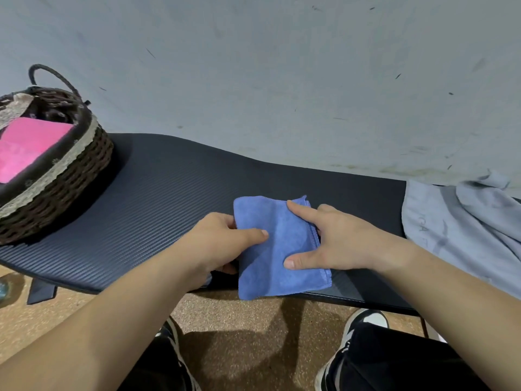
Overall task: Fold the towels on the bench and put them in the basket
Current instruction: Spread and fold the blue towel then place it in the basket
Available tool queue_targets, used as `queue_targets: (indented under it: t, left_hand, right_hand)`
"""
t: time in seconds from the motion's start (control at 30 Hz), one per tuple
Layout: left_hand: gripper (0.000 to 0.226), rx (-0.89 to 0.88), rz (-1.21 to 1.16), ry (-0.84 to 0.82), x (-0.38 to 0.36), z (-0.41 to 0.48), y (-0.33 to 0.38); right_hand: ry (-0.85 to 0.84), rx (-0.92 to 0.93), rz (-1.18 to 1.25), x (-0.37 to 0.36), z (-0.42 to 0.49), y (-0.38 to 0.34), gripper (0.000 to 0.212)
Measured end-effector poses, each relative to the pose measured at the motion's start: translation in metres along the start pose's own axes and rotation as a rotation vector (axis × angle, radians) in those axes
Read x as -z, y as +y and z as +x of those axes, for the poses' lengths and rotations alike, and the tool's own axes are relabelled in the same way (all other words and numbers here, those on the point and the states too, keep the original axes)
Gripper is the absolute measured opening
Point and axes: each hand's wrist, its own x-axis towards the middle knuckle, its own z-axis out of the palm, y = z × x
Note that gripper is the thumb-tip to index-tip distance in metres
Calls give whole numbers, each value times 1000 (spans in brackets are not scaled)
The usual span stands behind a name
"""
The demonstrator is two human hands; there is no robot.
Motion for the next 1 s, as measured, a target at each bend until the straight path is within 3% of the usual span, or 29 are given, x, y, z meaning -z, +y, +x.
queue_targets:
  t: [0.1,0.33,0.4,0.53,0.6,0.77,0.9,1.0]
  left_hand:
    - [13,-77,124,84,5,-3,5]
    - [34,-297,403,338,2,-4,14]
    - [42,-361,403,307,-9,-5,19]
    - [47,-457,406,225,-36,-5,27]
    - [44,-494,418,204,-47,-5,28]
    - [8,-539,689,94,-64,-2,20]
    - [14,-569,792,53,-66,0,15]
    - [40,-534,691,35,-54,-1,18]
  right_hand:
    - [9,42,-49,-2,-5,-11,108]
    - [78,57,-141,-19,-5,-35,97]
    - [47,64,-102,-16,-4,-35,78]
    - [-93,111,344,3,-4,-14,29]
    - [-93,73,511,10,-5,-2,28]
    - [5,-124,758,7,2,6,18]
    - [83,-172,865,6,7,2,38]
    - [83,-169,837,5,8,-3,30]
